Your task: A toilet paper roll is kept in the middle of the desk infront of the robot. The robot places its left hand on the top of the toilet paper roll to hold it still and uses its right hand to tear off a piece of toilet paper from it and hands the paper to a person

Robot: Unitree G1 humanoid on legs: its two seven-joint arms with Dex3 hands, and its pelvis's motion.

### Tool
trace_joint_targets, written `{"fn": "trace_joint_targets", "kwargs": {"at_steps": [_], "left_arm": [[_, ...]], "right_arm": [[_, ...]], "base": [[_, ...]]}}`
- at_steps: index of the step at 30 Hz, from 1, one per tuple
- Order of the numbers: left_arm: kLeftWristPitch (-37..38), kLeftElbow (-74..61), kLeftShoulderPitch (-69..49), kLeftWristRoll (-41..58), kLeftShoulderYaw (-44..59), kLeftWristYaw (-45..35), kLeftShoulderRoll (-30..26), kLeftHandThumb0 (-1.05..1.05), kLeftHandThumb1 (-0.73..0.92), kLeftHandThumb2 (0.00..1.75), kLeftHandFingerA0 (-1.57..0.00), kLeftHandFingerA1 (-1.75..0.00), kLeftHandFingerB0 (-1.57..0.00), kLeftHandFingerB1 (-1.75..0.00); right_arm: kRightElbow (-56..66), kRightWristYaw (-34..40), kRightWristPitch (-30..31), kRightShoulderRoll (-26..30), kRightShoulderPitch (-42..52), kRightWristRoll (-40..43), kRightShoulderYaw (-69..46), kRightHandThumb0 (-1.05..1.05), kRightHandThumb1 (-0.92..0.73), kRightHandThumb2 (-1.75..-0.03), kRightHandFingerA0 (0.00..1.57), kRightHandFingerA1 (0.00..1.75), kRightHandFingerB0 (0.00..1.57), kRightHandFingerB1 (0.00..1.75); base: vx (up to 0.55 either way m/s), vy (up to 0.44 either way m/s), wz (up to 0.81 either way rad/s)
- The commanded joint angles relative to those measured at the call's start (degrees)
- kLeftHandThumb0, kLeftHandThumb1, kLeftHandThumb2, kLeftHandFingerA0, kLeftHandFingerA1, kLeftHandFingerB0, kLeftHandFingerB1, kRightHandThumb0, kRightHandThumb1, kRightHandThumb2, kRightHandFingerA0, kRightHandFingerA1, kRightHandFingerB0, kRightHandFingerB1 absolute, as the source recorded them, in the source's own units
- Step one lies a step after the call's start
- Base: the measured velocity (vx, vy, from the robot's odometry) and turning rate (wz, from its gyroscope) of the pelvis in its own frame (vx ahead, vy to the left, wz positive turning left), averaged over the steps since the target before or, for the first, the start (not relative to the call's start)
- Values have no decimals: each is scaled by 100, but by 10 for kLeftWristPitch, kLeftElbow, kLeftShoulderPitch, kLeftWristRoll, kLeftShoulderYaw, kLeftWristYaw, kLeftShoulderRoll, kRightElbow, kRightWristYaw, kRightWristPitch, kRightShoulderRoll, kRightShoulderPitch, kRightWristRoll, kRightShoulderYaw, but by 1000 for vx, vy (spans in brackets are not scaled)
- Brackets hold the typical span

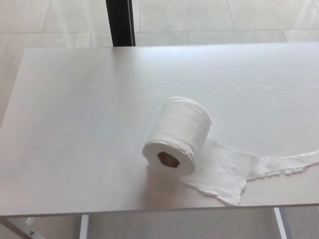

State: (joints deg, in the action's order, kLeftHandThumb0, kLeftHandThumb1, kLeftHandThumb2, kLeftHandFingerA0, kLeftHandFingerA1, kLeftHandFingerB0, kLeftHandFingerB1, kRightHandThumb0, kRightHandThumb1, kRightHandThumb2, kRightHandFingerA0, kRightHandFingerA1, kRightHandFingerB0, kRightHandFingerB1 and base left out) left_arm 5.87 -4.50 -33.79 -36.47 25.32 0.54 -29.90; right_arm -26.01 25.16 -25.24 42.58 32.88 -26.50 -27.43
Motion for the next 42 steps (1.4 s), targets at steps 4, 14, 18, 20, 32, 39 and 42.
{"fn": "trace_joint_targets", "kwargs": {"at_steps": [4,14,18,20,32,39,42], "left_arm": [[125,624,-18,124,46,97,34,-75,66,99,-22,-59,-6,-48],[50,596,60,28,-80,61,22,-54,58,122,-43,-77,-25,-70],[37,549,47,28,-115,-10,22,-18,92,111,-10,-64,0,-40],[43,550,44,41,-118,-17,21,-18,92,111,-10,-64,0,-40],[58,585,63,65,-143,-3,9,-18,92,111,-10,-64,0,-40],[74,606,54,80,-156,7,5,-18,92,111,-10,-64,0,-40],[78,612,57,87,-158,9,3,-18,92,111,-10,-64,0,-40]], "right_arm": [[-334,329,-247,-37,52,-88,79,-55,-72,-62,53,123,39,87],[-332,266,-206,-55,56,-60,106,-58,-69,-61,62,108,45,80],[-344,282,-214,-53,54,-58,117,-58,-69,-61,62,108,45,80],[-351,290,-219,-50,52,-58,124,-58,-69,-61,62,108,45,80],[-382,328,-238,-32,29,-56,158,-58,-69,-61,62,108,45,80],[-396,352,-251,-20,32,-58,179,-58,-69,-61,62,108,45,80],[-399,360,-254,-16,25,-60,187,-58,-69,-61,62,108,45,80]], "base": [[0,0,0],[0,0,0],[0,0,0],[0,0,0],[0,0,0],[0,0,0],[0,0,0]]}}
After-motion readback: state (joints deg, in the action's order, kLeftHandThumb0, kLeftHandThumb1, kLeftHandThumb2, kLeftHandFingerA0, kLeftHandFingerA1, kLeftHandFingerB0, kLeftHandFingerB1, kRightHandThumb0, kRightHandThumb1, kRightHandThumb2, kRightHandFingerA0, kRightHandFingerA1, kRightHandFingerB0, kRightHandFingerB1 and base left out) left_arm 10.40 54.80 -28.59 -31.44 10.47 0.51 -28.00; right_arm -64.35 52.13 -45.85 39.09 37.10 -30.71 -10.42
